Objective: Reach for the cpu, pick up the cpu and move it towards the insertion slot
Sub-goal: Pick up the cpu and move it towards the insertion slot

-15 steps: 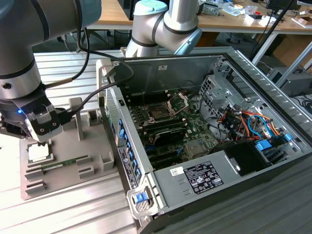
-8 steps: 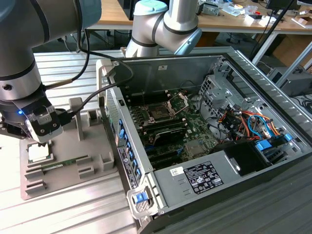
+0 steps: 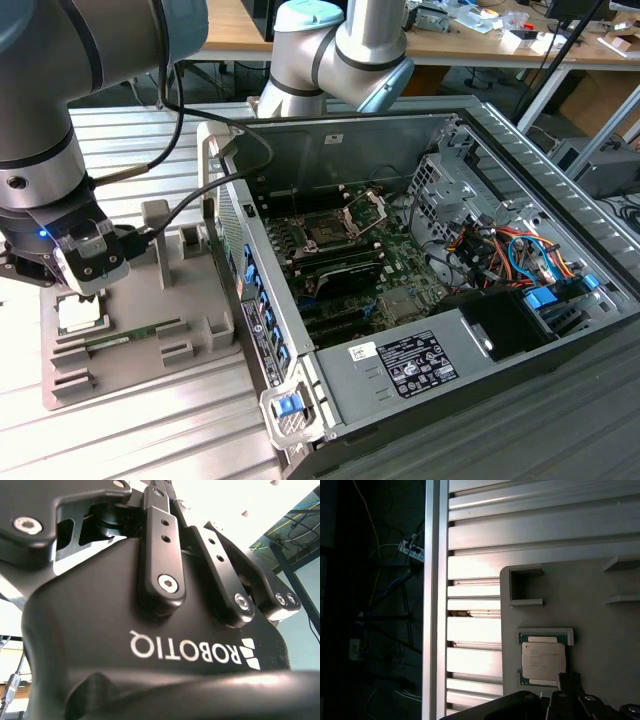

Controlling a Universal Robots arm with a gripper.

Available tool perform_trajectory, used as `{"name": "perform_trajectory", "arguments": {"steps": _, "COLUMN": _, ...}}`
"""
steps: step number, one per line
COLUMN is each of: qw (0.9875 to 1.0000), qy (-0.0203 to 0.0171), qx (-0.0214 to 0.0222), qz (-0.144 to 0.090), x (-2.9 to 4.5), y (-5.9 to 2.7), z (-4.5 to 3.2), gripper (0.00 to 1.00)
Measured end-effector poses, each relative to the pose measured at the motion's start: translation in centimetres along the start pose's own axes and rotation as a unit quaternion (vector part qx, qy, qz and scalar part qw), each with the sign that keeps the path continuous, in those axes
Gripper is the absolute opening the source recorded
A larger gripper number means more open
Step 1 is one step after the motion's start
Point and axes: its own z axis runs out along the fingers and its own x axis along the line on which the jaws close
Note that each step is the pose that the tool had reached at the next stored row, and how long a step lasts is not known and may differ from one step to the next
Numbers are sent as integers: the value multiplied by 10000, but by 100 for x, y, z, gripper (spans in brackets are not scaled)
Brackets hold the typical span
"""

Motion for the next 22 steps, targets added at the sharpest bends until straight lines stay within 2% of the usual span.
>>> {"name": "perform_trajectory", "arguments": {"steps": 22, "qw": 10000, "qy": 0, "qx": 0, "qz": 0, "x": 0, "y": -2, "z": 55, "gripper": 11}}
